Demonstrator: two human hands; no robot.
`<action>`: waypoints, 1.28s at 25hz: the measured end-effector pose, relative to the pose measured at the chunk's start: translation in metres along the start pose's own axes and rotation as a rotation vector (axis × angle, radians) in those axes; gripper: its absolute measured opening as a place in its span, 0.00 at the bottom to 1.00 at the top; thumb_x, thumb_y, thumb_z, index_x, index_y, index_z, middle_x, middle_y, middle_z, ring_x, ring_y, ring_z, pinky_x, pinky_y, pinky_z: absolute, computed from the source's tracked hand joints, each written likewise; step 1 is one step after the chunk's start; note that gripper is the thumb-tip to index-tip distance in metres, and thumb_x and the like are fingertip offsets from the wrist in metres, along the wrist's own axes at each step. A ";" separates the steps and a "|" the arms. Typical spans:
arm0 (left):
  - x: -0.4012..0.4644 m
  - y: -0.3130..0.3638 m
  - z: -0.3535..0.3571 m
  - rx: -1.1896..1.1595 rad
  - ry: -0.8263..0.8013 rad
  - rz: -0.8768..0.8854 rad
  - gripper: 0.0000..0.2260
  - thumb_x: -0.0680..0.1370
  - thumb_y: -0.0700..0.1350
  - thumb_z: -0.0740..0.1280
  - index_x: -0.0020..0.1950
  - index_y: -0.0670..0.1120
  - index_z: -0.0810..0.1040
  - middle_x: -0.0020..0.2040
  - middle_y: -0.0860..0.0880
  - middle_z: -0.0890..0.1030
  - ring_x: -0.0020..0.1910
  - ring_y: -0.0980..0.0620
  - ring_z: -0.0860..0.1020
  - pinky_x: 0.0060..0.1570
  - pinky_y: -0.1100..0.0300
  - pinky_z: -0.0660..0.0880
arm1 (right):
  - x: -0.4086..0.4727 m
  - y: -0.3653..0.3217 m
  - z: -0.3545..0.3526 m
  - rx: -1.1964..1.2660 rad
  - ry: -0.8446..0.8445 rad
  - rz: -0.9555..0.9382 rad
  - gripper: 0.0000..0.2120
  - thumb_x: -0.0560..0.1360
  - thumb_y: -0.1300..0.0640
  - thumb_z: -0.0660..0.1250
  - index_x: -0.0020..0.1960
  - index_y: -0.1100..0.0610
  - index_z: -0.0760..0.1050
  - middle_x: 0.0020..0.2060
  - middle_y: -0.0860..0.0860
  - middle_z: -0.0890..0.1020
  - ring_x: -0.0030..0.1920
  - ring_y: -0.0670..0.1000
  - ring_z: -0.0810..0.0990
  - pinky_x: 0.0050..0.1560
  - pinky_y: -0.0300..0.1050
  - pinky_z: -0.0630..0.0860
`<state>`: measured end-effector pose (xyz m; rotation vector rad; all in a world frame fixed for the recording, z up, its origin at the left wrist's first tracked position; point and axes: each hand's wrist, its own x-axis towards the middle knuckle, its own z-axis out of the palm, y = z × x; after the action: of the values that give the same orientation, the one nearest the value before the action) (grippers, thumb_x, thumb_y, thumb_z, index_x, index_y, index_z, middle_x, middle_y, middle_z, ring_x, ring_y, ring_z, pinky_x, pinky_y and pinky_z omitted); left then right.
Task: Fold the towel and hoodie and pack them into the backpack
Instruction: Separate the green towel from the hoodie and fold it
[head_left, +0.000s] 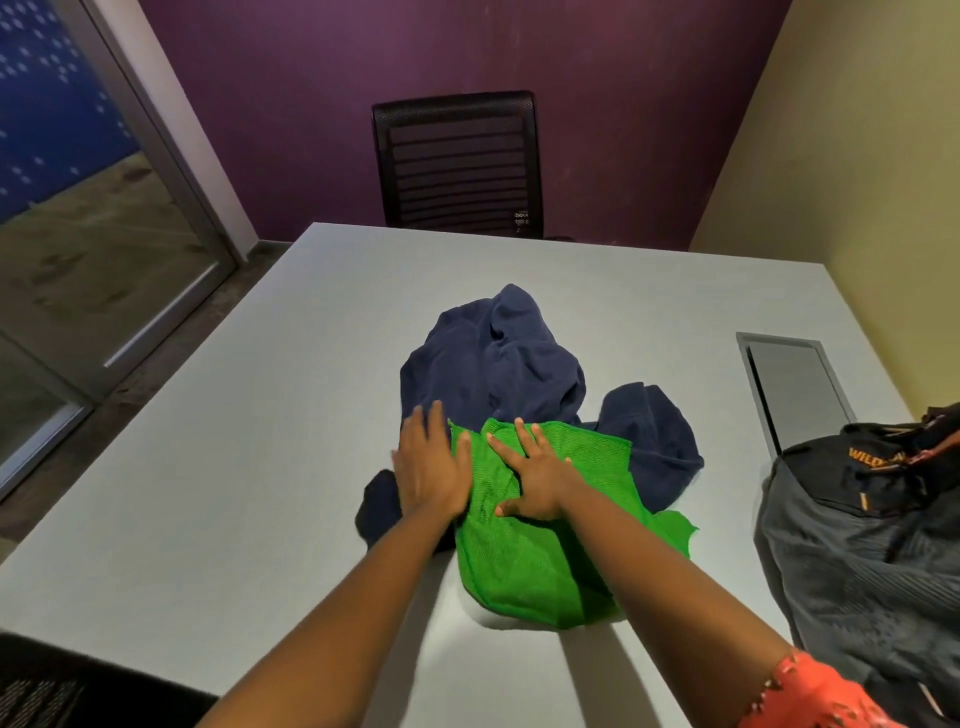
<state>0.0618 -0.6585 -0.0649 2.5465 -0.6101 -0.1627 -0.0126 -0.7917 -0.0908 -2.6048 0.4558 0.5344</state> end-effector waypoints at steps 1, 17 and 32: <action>-0.002 0.006 0.010 0.085 -0.052 0.137 0.26 0.80 0.54 0.52 0.76 0.48 0.52 0.77 0.43 0.51 0.76 0.44 0.50 0.71 0.43 0.53 | -0.002 0.004 -0.002 0.175 0.058 -0.034 0.41 0.71 0.52 0.70 0.76 0.44 0.50 0.77 0.51 0.44 0.77 0.53 0.42 0.72 0.61 0.53; 0.040 0.013 0.051 0.613 -0.380 0.409 0.54 0.61 0.77 0.59 0.70 0.56 0.28 0.70 0.53 0.25 0.68 0.49 0.25 0.61 0.26 0.37 | -0.003 0.057 0.001 0.407 0.140 0.449 0.56 0.58 0.28 0.69 0.70 0.32 0.31 0.72 0.57 0.28 0.74 0.63 0.34 0.63 0.78 0.50; 0.075 -0.064 0.005 0.606 -0.404 0.330 0.55 0.61 0.76 0.61 0.72 0.55 0.30 0.72 0.54 0.27 0.68 0.50 0.25 0.64 0.28 0.37 | 0.057 -0.021 0.007 0.372 0.074 0.381 0.55 0.59 0.28 0.69 0.71 0.33 0.32 0.73 0.56 0.28 0.74 0.63 0.34 0.64 0.78 0.50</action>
<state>0.1522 -0.6458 -0.1014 2.9449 -1.4069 -0.4372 0.0434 -0.7833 -0.1135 -2.1925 0.9875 0.4236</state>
